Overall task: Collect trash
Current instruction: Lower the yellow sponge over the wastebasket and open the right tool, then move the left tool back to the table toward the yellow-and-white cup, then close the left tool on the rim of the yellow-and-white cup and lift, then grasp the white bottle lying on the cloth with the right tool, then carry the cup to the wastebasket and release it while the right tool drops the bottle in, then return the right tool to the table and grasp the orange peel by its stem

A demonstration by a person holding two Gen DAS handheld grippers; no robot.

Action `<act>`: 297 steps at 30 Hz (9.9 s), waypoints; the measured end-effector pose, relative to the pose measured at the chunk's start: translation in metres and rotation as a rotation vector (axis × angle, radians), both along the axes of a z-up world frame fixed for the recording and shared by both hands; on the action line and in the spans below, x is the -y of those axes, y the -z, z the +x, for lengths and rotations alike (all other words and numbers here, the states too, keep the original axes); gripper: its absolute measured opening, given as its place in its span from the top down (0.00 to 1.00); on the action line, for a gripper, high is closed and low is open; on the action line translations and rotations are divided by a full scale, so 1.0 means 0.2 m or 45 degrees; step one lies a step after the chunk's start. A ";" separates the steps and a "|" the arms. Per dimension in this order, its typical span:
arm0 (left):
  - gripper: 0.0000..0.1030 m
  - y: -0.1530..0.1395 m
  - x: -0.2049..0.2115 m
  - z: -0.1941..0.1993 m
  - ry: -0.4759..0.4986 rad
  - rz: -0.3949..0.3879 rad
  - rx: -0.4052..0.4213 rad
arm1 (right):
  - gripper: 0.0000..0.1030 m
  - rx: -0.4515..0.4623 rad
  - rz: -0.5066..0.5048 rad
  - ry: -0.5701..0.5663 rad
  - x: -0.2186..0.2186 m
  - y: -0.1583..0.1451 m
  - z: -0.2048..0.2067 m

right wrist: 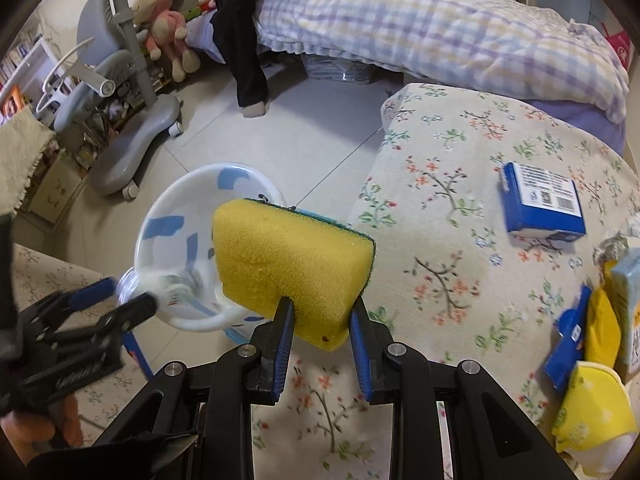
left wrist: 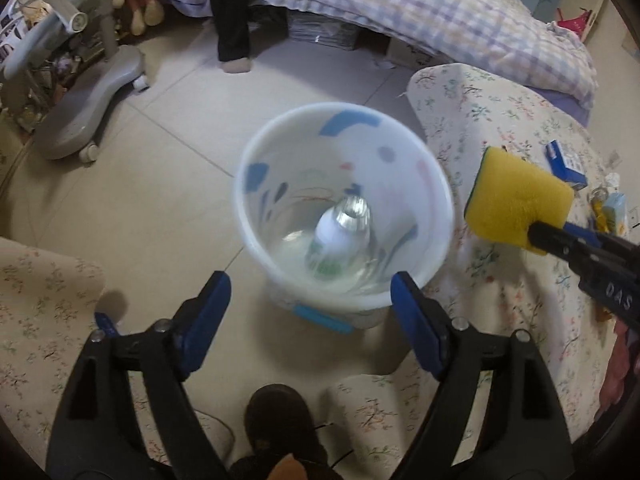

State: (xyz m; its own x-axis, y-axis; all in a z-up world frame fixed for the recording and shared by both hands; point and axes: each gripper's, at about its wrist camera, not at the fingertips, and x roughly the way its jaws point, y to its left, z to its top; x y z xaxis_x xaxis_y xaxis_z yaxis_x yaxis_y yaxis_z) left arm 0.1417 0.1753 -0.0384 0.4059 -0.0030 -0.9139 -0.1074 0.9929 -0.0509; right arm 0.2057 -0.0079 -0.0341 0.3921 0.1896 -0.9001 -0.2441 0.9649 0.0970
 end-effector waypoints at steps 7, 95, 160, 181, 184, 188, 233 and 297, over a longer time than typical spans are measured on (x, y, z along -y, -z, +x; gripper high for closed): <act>0.18 0.05 -0.07 -0.08 -0.022 0.045 -0.065 | 0.72 -0.013 -0.020 -0.016 -0.14 0.06 0.04; 0.17 -0.18 1.82 -0.09 1.036 -0.175 0.110 | 0.17 -0.133 -0.001 0.632 1.88 -0.08 -0.86; 0.68 -0.22 1.58 -0.17 0.746 -0.313 -0.034 | 0.17 -0.204 0.237 0.898 2.01 -0.03 -0.57; 0.66 -0.14 1.29 -0.20 0.661 -0.252 -0.064 | 0.64 -0.231 0.156 0.908 1.97 0.04 -0.66; 0.66 -0.14 1.24 -0.19 0.630 -0.259 -0.053 | 0.64 -0.209 0.155 0.900 1.97 0.02 -0.69; 0.66 -0.15 1.16 -0.18 0.576 -0.268 -0.025 | 0.64 -0.145 0.137 0.869 1.93 -0.06 -0.72; 0.18 -0.02 0.00 0.11 -0.059 -0.063 0.024 | 0.64 -0.075 0.003 0.114 0.21 -0.05 -0.16; 0.02 -0.03 0.51 -0.20 0.248 -0.009 -0.086 | 0.22 -0.026 -0.055 0.171 0.82 -0.14 -0.51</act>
